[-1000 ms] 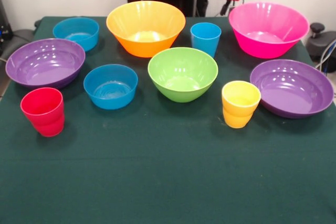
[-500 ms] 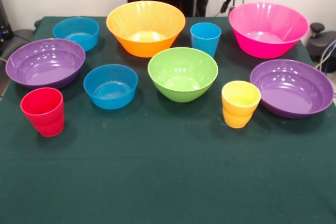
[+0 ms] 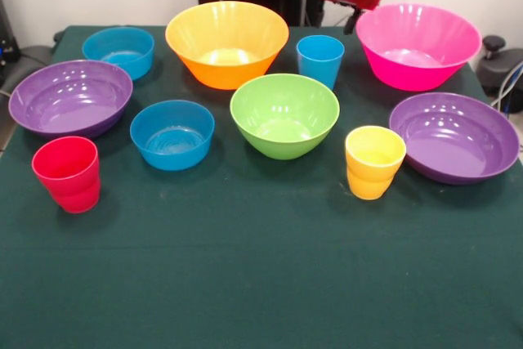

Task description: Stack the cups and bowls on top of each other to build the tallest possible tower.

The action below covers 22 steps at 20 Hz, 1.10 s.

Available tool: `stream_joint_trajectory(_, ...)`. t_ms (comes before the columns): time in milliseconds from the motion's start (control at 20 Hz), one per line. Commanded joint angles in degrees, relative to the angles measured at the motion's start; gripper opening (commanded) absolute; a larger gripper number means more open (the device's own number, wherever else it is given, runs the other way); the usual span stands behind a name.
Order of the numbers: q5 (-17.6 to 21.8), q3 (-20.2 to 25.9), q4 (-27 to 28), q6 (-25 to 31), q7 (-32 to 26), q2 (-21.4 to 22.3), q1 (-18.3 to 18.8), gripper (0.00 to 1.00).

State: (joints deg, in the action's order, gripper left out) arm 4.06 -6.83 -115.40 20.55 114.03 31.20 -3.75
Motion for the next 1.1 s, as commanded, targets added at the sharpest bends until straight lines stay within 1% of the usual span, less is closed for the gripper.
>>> stream_joint_trajectory(50,-2.3,4.7,7.9,4.2,5.3,-0.4,1.0,1.00)
stream_joint_trajectory(300,-2.3,4.9,8.0,7.1,4.8,0.3,1.5,1.00)
stream_joint_trajectory(450,-2.3,4.9,7.7,7.7,5.0,0.7,1.4,1.00)
stream_joint_trajectory(750,-2.2,5.0,7.2,6.4,5.6,-0.1,1.3,1.00)
stream_joint_trajectory(950,-1.7,5.1,6.3,2.7,5.9,-1.7,1.7,1.00)
stream_joint_trajectory(1100,-1.7,5.2,5.3,3.2,5.8,-1.3,2.1,1.00)
